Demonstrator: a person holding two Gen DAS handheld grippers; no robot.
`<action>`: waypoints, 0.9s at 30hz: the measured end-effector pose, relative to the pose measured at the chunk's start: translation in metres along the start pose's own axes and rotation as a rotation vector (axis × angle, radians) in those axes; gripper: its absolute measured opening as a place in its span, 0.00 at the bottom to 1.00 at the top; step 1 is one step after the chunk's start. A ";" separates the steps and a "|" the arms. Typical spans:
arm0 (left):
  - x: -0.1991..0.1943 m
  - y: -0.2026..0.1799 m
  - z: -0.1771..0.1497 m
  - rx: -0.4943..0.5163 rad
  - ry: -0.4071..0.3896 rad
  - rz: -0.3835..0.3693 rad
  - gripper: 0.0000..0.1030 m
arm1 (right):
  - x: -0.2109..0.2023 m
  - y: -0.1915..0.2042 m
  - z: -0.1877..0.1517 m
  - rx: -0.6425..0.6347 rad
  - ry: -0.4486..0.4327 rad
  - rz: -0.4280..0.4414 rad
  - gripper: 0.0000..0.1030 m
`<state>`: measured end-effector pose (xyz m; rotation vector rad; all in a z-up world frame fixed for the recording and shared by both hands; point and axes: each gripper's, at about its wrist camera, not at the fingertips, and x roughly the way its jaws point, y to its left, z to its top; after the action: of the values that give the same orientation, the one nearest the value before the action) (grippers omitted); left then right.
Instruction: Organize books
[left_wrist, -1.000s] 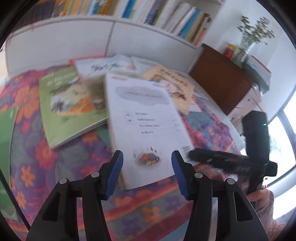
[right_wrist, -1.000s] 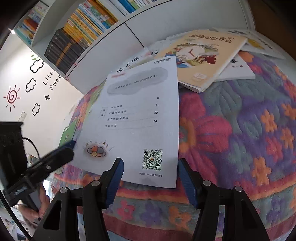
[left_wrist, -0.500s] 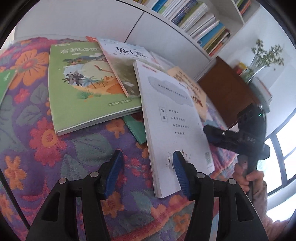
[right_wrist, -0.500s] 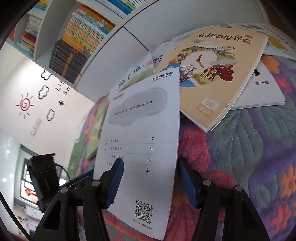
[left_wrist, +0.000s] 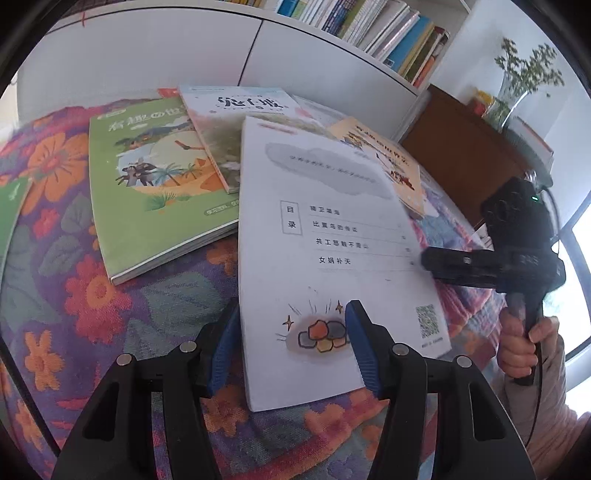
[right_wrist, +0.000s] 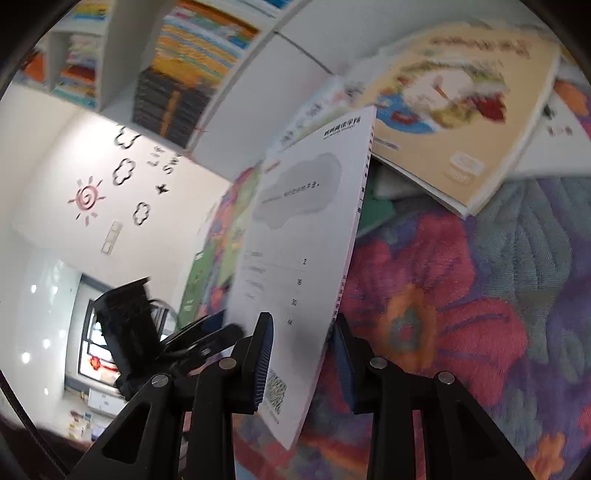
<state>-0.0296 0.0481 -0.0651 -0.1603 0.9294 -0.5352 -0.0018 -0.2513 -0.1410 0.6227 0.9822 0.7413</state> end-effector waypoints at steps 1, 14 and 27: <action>0.000 0.000 0.000 0.001 -0.001 0.001 0.53 | 0.003 -0.005 0.000 0.019 0.004 0.010 0.31; -0.002 0.003 -0.001 -0.003 -0.003 -0.007 0.53 | 0.001 0.018 0.000 -0.022 -0.054 0.176 0.29; -0.007 0.026 -0.001 -0.123 -0.019 -0.130 0.54 | -0.016 0.013 0.030 0.177 -0.103 0.243 0.06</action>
<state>-0.0241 0.0741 -0.0701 -0.3379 0.9377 -0.5958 0.0155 -0.2602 -0.1105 0.9380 0.8919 0.8321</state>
